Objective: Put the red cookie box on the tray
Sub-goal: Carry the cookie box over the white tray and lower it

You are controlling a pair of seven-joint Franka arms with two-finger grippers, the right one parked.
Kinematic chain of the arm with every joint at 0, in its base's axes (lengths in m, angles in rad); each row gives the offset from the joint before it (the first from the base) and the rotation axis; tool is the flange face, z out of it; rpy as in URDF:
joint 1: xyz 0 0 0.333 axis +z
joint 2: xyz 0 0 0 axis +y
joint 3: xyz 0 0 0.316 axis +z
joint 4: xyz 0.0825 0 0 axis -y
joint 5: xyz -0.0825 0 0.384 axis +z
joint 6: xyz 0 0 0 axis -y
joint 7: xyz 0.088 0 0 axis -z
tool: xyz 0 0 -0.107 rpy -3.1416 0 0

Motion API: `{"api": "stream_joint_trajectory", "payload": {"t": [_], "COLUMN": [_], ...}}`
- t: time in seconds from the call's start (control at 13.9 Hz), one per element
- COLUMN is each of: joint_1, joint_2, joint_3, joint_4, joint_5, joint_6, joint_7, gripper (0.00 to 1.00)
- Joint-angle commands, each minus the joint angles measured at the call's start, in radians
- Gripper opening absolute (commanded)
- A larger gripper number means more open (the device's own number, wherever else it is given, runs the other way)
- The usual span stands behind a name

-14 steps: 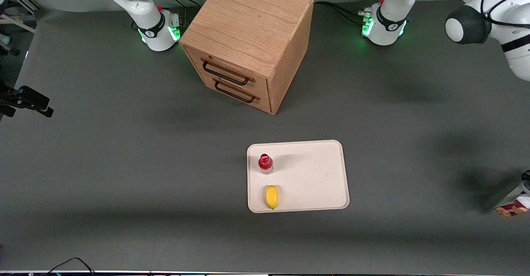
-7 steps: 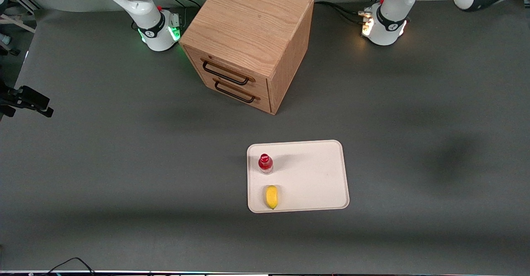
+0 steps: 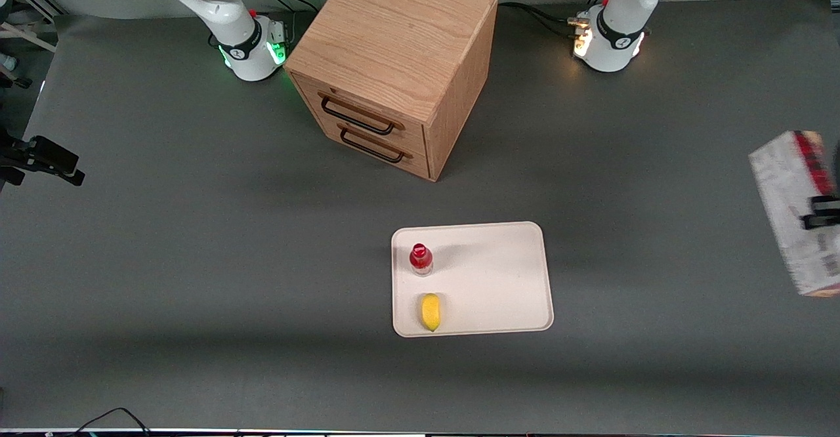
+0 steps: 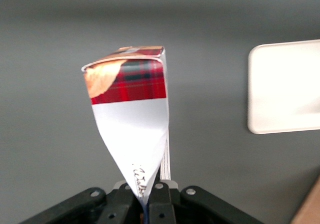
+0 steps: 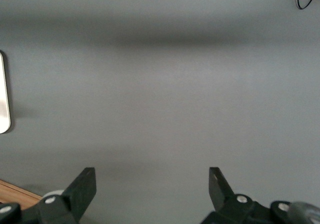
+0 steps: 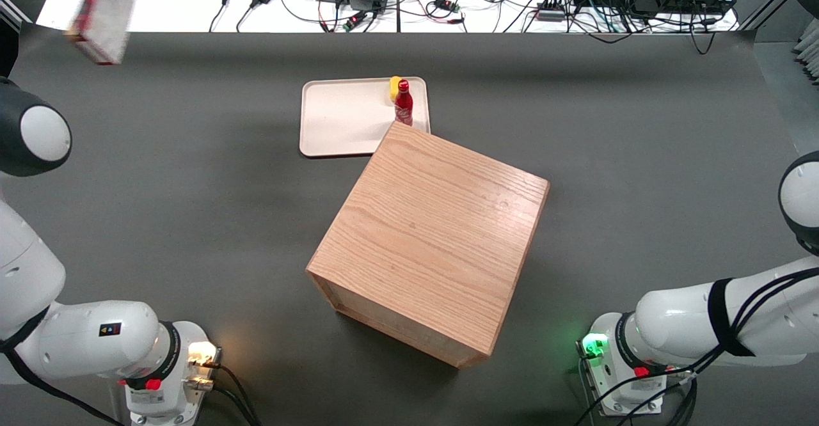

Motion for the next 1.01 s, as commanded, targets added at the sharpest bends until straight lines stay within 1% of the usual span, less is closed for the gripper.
{"api": "stream_joint_trajectory", "payload": {"t": [0.0,0.14,0.22,0.29,0.43,0.51,0.65,0.79,0.87,0.94], "joint_1": [0.005,0.005,0.006,0.003,0.002,-0.007,-0.02,-0.026,-0.026,-0.028], "joint_2": [-0.027,-0.026,-0.023,-0.02,0.0,0.028,0.106,0.186,0.212,0.227], "joint_3": [-0.154,-0.266,-0.308,-0.354,-0.391,-0.398,-0.4,-0.418,-0.424,-0.425], "joint_4": [-0.102,-0.171,-0.227,-0.372,-0.522,-0.576,-0.61,-0.608,-0.607,-0.607], "joint_5": [0.045,0.096,0.102,0.131,0.165,0.203,0.286,0.365,0.39,0.395], "joint_6": [0.012,0.06,0.121,0.278,0.487,0.588,0.718,0.775,0.787,0.81], "joint_7": [-0.242,-0.367,-0.433,-0.544,-0.678,-0.718,-0.766,-0.771,-0.771,-0.768], "gripper": [0.0,0.0,0.0,0.0,0.0,0.0,0.0,0.0,0.0,0.0]}}
